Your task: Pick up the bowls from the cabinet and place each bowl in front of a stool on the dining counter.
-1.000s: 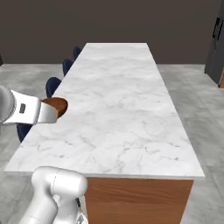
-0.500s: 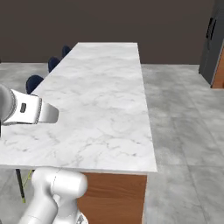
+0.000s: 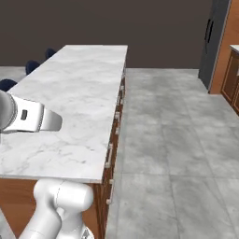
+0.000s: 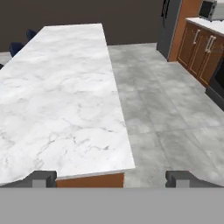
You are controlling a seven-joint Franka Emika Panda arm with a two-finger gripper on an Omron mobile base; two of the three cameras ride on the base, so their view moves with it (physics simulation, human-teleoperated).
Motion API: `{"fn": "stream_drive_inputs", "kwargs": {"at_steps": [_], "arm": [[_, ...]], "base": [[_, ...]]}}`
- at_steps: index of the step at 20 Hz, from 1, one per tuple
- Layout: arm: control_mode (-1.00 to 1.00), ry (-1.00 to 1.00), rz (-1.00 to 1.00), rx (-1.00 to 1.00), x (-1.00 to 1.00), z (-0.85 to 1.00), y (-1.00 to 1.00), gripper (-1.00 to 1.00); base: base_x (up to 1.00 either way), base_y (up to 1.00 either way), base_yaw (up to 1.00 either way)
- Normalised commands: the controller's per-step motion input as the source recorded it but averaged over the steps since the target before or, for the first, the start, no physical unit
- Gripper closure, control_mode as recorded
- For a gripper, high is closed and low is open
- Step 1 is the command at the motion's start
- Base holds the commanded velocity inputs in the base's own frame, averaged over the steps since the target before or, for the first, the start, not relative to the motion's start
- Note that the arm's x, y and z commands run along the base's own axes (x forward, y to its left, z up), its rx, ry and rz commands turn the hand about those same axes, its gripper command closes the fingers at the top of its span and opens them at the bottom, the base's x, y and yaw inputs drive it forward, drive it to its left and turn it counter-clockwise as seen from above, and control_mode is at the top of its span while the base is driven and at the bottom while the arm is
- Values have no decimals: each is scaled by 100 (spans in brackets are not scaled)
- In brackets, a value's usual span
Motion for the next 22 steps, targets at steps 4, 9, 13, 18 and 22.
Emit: {"fn": "stream_drive_inputs", "kwargs": {"at_steps": [4,9,13,18,22], "arm": [[100,0,0,0,0,0,0,-100],[100,0,0,0,0,0,0,-100],[100,0,0,0,0,0,0,-100],[100,0,0,0,0,0,0,-100],[100,0,0,0,0,0,0,-100]], "base": [[21,-100,0],[48,-100,0],[94,-100,1],[100,-96,7],[100,-53,5]]}}
